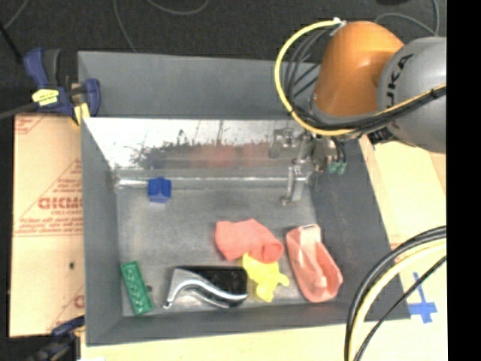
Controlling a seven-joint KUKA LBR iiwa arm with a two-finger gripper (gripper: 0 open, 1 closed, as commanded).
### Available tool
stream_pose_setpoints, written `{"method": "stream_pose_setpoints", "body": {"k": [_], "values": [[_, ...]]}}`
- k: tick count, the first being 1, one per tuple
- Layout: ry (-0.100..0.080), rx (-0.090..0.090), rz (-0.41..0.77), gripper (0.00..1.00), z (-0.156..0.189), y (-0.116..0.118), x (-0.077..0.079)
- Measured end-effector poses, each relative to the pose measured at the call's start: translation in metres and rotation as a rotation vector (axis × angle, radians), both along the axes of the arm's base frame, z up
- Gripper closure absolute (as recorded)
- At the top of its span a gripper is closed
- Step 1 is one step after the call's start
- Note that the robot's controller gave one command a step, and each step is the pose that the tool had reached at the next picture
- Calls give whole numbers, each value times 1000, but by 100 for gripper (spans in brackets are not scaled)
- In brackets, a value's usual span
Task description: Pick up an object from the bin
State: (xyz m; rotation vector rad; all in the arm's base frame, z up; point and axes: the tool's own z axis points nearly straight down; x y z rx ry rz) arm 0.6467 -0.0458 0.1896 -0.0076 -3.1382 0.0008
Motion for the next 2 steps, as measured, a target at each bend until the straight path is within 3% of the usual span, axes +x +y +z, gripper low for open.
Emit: {"method": "stream_pose_setpoints", "body": {"k": [1,2], "values": [[-8,-1,1,0,5,0,1],[-11,-2,35,0,-49,20,-23]]}}
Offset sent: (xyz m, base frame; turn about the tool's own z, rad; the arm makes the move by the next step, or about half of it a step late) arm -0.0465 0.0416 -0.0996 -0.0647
